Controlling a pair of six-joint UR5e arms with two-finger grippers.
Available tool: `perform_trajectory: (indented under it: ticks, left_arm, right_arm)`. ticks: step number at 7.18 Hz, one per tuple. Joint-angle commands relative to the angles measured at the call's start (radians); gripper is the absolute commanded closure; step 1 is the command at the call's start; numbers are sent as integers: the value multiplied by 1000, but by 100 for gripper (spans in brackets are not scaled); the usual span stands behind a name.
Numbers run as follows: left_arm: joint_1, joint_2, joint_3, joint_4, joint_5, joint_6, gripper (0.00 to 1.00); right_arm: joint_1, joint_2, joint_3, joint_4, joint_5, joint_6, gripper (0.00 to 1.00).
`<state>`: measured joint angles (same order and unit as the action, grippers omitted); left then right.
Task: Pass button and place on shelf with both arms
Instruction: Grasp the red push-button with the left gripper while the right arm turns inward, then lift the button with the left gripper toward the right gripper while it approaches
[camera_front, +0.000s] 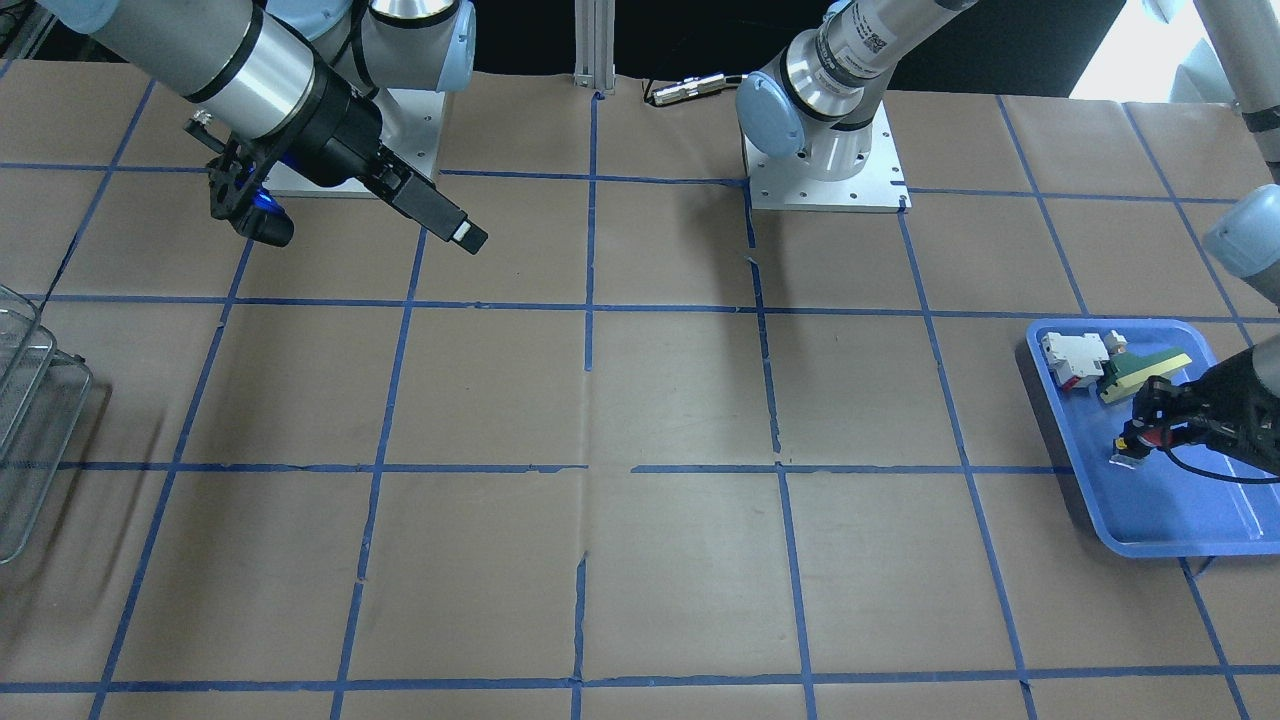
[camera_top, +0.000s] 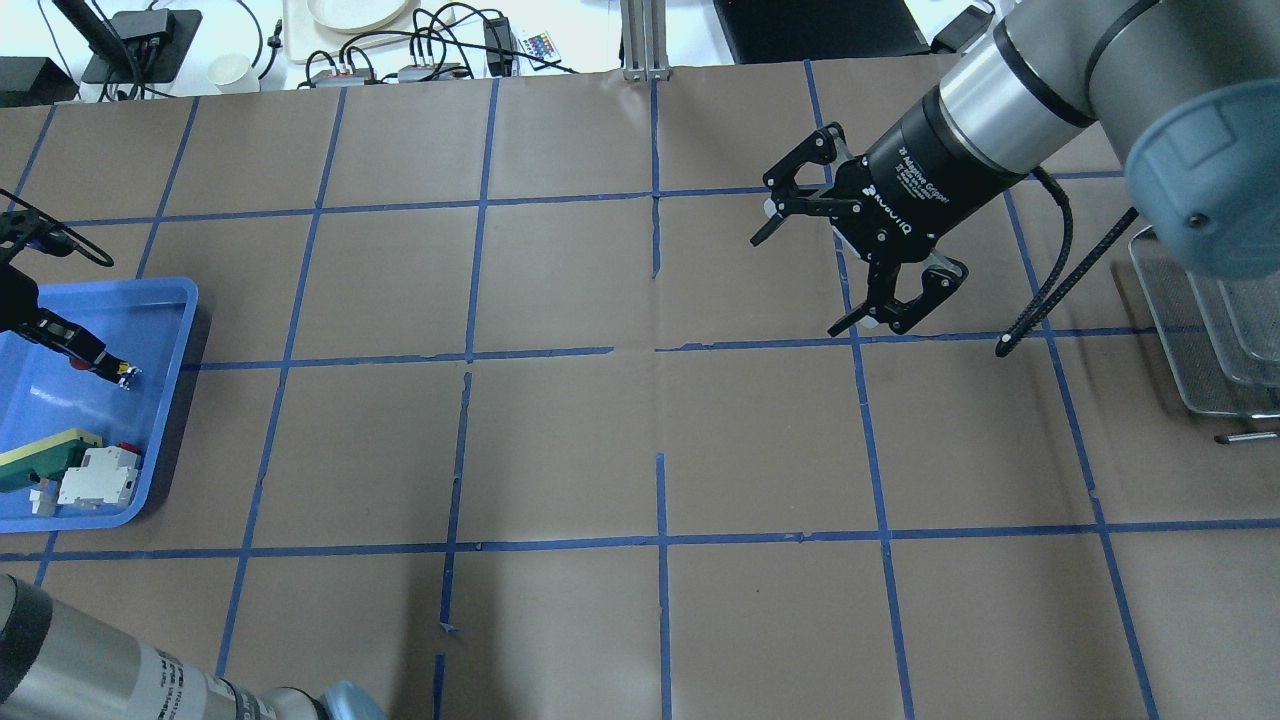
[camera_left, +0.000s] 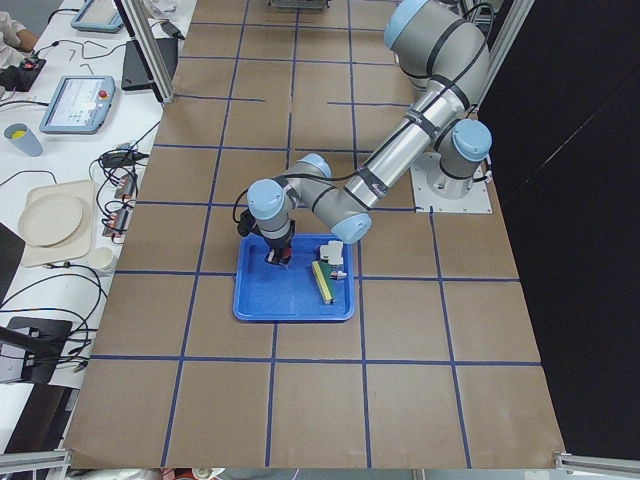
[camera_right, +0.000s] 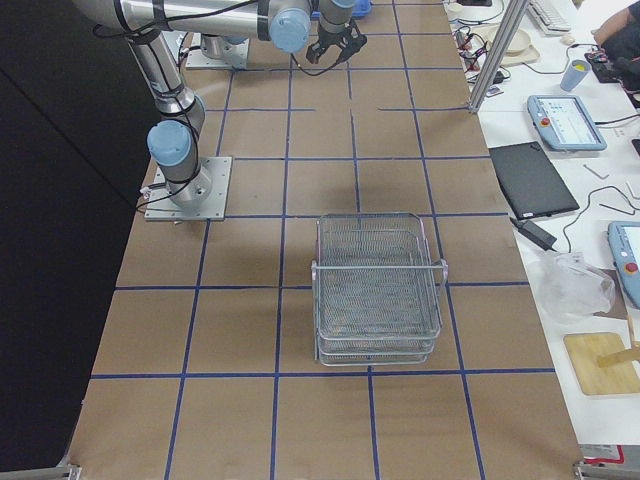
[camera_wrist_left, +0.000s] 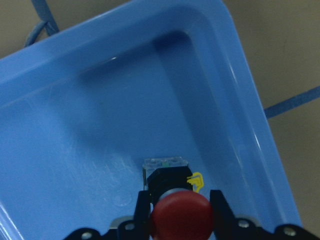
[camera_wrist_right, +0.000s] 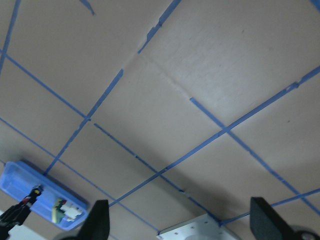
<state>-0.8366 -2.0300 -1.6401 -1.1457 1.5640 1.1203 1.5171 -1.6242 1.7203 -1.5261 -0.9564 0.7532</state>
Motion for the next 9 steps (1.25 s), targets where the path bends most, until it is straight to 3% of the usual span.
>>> perform_trajectory:
  ticks: [1, 3, 5, 6, 7, 9]
  left_arm:
    - [-7, 56, 20, -81, -1, -7, 88]
    - [-60, 189, -12, -228, -59, -147, 88]
    - [-159, 347, -85, -410, -187, -235, 88]
    - [-174, 396, -133, -484, -328, -264, 88]
    - [-183, 443, -177, -561, -499, -275, 88]
    - [-231, 502, -248, -699, -841, -287, 88]
  right_arm:
    - [-44, -2, 25, 14, 117, 52, 0]
    - [-46, 0, 45, 106, 300, 126, 0]
    - [-49, 0, 67, 121, 315, 146, 0]
    - [-52, 1, 82, 118, 350, 141, 0]
    - [-64, 1, 99, 119, 463, 140, 0]
    - [-92, -2, 139, 123, 499, 133, 0]
